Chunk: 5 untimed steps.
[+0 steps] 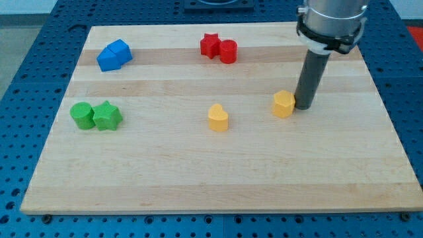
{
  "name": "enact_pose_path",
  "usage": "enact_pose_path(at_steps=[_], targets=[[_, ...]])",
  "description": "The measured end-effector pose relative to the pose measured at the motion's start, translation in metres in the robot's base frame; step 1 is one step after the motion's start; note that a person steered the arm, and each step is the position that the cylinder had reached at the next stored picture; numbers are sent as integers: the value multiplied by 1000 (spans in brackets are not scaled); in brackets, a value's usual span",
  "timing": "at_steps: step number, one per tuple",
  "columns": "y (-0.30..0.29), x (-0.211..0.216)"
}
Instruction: Move the yellow hexagon at the center
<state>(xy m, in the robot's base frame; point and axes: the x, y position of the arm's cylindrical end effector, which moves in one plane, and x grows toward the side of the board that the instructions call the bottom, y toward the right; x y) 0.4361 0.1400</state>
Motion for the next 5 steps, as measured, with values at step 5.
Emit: enact_pose_path(at_steps=[5], targets=[[-88,16]])
